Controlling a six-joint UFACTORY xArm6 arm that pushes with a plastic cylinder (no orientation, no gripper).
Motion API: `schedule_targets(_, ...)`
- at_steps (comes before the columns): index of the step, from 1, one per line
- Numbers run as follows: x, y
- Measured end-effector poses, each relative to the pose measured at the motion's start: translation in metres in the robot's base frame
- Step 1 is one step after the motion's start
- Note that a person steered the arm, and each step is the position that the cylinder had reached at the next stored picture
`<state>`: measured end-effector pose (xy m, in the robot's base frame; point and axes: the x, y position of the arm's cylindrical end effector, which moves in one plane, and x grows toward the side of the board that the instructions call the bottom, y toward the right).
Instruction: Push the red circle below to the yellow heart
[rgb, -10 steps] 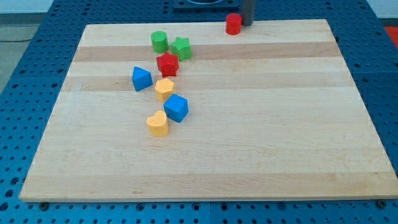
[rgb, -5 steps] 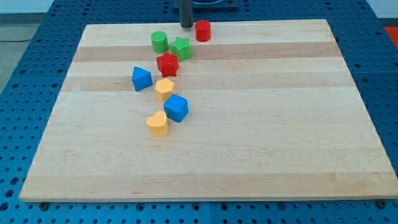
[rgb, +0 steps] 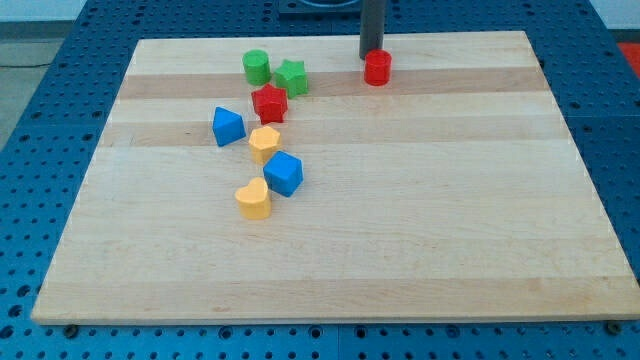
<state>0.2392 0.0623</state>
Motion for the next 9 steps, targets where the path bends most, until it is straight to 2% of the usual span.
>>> schedule_targets(4, 0.067, 0.007)
schedule_targets(7, 0.081, 0.007)
schedule_targets(9, 0.128, 0.007)
